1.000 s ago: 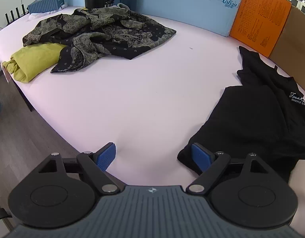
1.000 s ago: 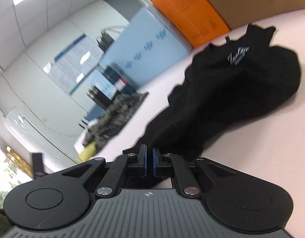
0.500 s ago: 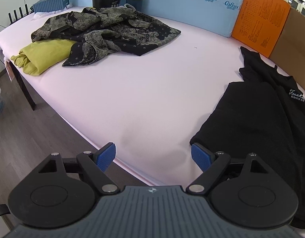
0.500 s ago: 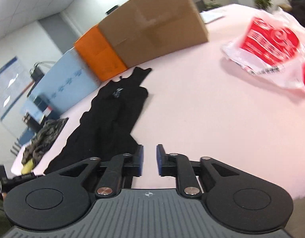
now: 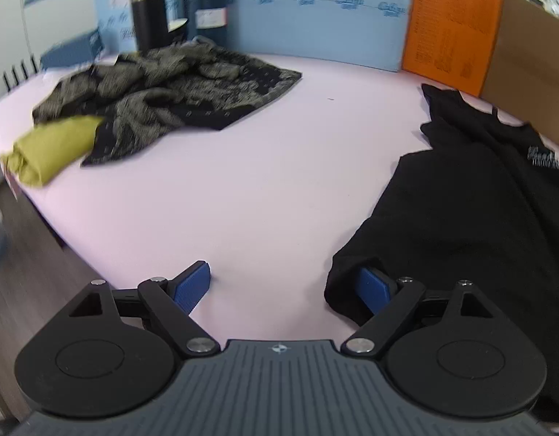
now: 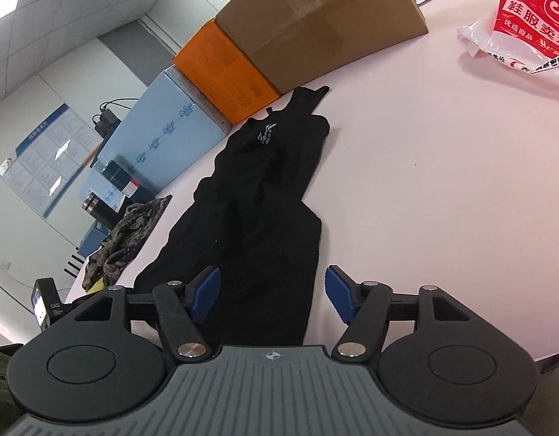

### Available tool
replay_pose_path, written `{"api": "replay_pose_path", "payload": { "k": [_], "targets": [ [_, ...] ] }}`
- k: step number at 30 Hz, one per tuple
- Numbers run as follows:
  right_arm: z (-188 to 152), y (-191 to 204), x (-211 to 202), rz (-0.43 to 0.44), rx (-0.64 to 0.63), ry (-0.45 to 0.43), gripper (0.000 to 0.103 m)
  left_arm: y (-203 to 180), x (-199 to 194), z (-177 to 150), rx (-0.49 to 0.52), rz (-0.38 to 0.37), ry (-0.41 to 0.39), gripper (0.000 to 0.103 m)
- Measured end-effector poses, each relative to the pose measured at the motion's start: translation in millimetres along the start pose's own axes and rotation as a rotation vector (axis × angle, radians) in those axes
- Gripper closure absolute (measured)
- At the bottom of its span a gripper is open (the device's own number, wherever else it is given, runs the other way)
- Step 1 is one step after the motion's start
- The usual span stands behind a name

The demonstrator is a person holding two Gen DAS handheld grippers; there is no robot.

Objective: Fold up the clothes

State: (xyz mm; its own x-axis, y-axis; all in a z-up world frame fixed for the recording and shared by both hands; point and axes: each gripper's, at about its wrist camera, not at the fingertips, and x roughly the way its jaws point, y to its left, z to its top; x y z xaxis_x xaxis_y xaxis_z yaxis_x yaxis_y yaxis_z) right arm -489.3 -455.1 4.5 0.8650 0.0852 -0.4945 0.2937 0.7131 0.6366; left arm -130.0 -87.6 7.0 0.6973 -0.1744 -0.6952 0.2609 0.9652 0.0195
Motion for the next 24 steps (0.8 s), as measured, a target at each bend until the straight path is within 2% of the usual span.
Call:
{"api": "replay_pose_path", "payload": {
  "k": [1,2,3,4,7,9,13,17,19,22,23,24],
  "targets": [
    [-0.7,0.3,2.2,0.006,0.001,0.008,0.038,-3.5,-0.8,-1.2,0.03,-0.001,-0.018,0.048],
    [-1.5,0.6,4.5,0.007,-0.001,0.017,0.038,-7.8,-2.9,-2.6,0.062,-0.001,-0.039,0.065],
    [-2.1,1.2,6.8,0.005,-0.005,0.022,0.036,-13.0,-5.3,-4.2,0.096,-0.006,-0.056,0.089],
    [-2.7,1.8,8.7,0.005,-0.008,0.025,0.035,-19.3,-7.7,-6.2,0.129,-0.013,-0.07,0.1],
    [-2.6,5.8,13.1,0.016,-0.027,0.03,0.029,-42.2,-16.1,-15.5,0.257,0.036,-0.129,0.1],
    [-2.5,11.1,14.8,-0.018,-0.075,0.047,0.029,-50.1,-21.3,-20.0,0.309,0.047,-0.151,0.1],
    [-8.6,15.8,15.7,-0.026,-0.147,0.141,0.027,-51.6,-26.9,-23.1,0.346,0.051,-0.166,0.1],
    [-23.8,13.1,15.4,0.009,-0.174,0.209,0.027,-48.1,-17.6,-24.4,0.34,0.061,-0.124,0.097],
    [-29.4,8.0,18.3,0.012,-0.156,0.217,0.026,-49.2,-14.3,-25.6,0.341,0.069,-0.125,0.094],
    [-33.2,3.8,22.6,0.049,-0.115,0.178,0.02,-54.7,-11.5,-24.8,0.352,0.084,-0.125,0.094],
    [-33.2,3.2,24.6,0.058,-0.096,0.168,0.021,-56.0,-12.5,-23.4,0.35,0.084,-0.129,0.095],
    [-33.0,2.1,26.7,0.066,-0.074,0.16,0.035,-57.3,-13.5,-22.0,0.349,0.085,-0.132,0.1]
  ]
}}
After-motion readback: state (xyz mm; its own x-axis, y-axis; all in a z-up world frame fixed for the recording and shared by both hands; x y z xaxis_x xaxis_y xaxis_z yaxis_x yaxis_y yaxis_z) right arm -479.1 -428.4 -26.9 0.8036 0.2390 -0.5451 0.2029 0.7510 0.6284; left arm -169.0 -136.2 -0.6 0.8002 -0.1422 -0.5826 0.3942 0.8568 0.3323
